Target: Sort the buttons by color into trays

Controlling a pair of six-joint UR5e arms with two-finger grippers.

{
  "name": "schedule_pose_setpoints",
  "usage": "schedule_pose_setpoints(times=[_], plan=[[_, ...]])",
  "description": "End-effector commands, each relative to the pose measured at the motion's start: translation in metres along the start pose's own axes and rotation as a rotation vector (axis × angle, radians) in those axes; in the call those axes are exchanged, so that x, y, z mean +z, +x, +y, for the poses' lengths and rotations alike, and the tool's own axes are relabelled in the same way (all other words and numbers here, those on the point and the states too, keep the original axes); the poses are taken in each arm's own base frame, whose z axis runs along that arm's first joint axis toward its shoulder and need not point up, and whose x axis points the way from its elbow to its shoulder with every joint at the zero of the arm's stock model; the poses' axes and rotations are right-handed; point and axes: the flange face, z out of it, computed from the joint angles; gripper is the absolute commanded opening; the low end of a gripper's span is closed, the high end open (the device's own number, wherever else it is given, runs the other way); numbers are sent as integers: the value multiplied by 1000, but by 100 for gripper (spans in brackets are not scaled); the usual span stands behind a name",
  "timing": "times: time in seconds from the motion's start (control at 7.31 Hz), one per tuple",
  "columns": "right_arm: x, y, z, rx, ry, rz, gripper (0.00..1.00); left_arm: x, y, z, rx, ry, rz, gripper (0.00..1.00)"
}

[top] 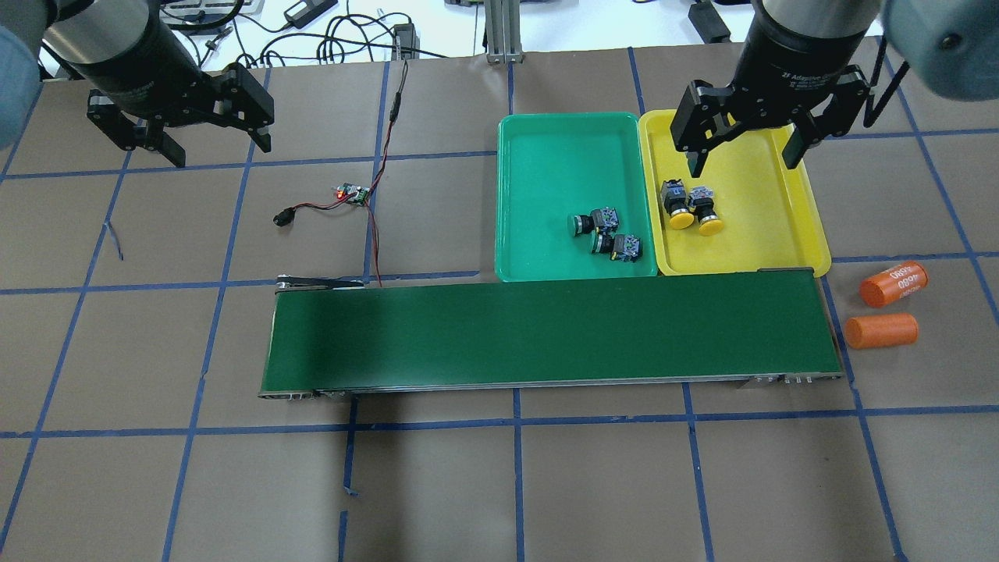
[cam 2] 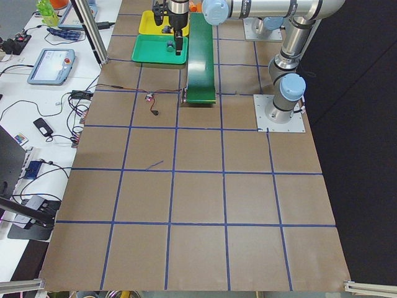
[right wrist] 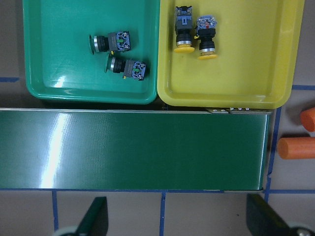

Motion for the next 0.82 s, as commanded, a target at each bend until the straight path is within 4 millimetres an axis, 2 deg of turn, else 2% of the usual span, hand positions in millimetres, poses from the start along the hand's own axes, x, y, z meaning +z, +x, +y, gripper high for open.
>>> schedule_pose_setpoints(times=[0.0,0.68], plan=[[-3,-1,-1,53,38,-3,100,0,-4,-1,-9,0,2,100],[-3,-1,-7,56,62,-4,100,0,-10,-3,-20,1,1,100]])
